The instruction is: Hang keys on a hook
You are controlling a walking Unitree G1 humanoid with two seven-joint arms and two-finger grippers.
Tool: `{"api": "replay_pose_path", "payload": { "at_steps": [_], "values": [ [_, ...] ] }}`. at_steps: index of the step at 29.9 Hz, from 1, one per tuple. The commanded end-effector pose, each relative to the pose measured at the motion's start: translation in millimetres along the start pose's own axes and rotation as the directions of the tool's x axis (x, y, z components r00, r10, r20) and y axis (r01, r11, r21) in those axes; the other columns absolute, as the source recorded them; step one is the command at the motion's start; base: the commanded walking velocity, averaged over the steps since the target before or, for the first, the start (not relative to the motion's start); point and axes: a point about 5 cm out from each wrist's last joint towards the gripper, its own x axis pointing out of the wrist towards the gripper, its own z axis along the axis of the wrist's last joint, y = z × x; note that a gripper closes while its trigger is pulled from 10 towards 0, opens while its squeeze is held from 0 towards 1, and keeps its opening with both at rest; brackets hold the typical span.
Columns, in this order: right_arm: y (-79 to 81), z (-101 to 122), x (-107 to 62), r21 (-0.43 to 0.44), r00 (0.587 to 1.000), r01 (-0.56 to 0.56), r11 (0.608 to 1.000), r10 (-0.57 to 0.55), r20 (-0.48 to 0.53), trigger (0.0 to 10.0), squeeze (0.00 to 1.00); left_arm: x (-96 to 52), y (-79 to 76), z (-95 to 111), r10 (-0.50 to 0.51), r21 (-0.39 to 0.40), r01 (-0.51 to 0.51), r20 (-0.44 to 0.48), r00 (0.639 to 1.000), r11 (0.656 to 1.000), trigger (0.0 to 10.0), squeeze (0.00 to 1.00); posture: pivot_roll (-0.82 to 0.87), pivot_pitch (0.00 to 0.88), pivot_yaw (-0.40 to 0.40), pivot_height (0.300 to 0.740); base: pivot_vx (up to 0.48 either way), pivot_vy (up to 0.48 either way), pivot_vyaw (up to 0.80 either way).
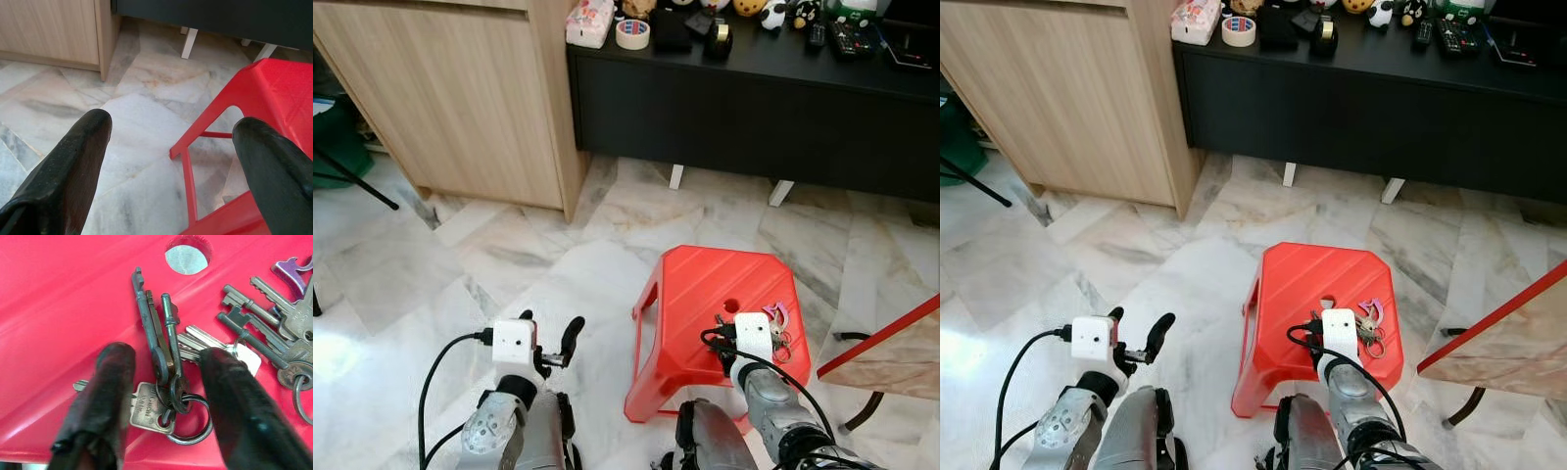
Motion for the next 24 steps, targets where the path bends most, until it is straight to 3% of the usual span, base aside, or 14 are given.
{"api": "replay_pose_path", "payload": {
  "at_steps": [1,18,22,24],
  "values": [
    [-4.3,-12,-2.2,0.021,0.999,0.01,1.0,-0.009,-0.047,0.0,0.0,-2.4,-1.8,-2,-0.005,0.001,0.005,-0.018,1.0,1.0,10.0,0.0,0.08,0.228,-0.087,0.616,0.0,0.0,0.0],
    [2.9,-15,-2.9,0.038,0.998,-0.017,0.999,0.019,-0.052,0.0,0.0,-0.6,2.6,-1,0.003,0.018,-0.002,-0.036,0.999,1.0,10.0,0.0,0.09,0.221,-0.074,0.616,0.0,0.0,0.0],
    [2.3,-5,-1.4,0.05,1.0,-0.015,0.999,0.014,0.01,0.0,0.0,2.3,2.5,-3,0.003,0.02,-0.003,-0.038,0.999,1.0,10.0,0.0,0.09,0.208,-0.075,0.616,0.0,0.0,0.0],
    [3.4,10,0.0,0.077,0.996,-0.03,0.997,0.024,0.087,0.0,0.0,5.4,2.5,-4,0.003,0.02,-0.003,-0.039,0.999,1.0,10.0,0.0,0.08,0.188,-0.076,0.616,0.0,0.0,0.0]
  ]
}}
